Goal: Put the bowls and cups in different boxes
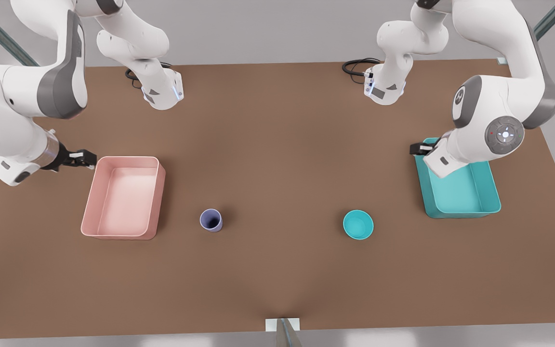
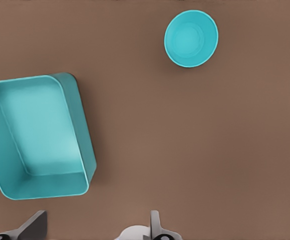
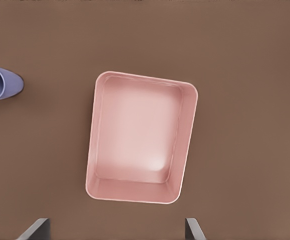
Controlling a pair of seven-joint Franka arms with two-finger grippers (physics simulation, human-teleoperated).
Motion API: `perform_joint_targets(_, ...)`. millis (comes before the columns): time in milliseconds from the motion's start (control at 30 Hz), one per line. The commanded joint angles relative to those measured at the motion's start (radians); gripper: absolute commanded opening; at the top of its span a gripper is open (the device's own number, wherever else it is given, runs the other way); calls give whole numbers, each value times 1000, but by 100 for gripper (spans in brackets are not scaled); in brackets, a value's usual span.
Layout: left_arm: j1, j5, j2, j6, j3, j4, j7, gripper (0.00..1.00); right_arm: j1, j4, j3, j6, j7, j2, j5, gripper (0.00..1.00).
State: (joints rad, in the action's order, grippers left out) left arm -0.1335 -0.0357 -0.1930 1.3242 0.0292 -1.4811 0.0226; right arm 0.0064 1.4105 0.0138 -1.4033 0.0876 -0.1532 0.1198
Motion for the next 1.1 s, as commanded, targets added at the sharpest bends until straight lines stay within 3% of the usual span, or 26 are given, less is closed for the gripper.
perform_joint_targets(0, 0, 3, -2, 39, 0, -1, -3, 100, 0, 8, 0, -29, 17, 7, 3, 100)
perform_joint_targets(100, -3, 69, -101, 119, 0, 2, -1, 100, 107, 4, -2, -66, 18, -92, 14, 100)
perform_joint_targets(133, -2, 155, -212, 323, 1, 2, -1, 100, 165, -64, 0, -75, 9, -222, 9, 100)
perform_joint_targets(233, 25, 238, -442, 607, 8, 24, -95, 100, 221, -77, 0, -210, -190, -341, -81, 100)
perform_joint_targets(300, 46, 258, -516, 862, 21, 22, -78, 100, 221, -74, 0, -338, -258, -428, -115, 100)
perform_joint_targets(367, 52, 336, -536, 918, 31, 18, -76, 100, 227, -73, 0, -450, -264, -476, -141, 100)
perform_joint_targets(600, 51, 376, -529, 902, 35, -50, -75, 100, 256, -85, -2, -493, -411, -531, -161, 100)
perform_joint_targets(1000, 38, 370, -559, 768, 35, -65, -3, 100, 291, -56, 0, -502, -410, -600, -200, 100)
perform_joint_targets(1033, 38, 370, -560, 770, 35, -64, 2, 95, 291, -56, 0, -502, -407, -603, -198, 100)
perform_joint_targets(1067, 38, 375, -562, 770, 35, -64, 3, 73, 293, -45, 0, -503, -407, -605, -197, 100)
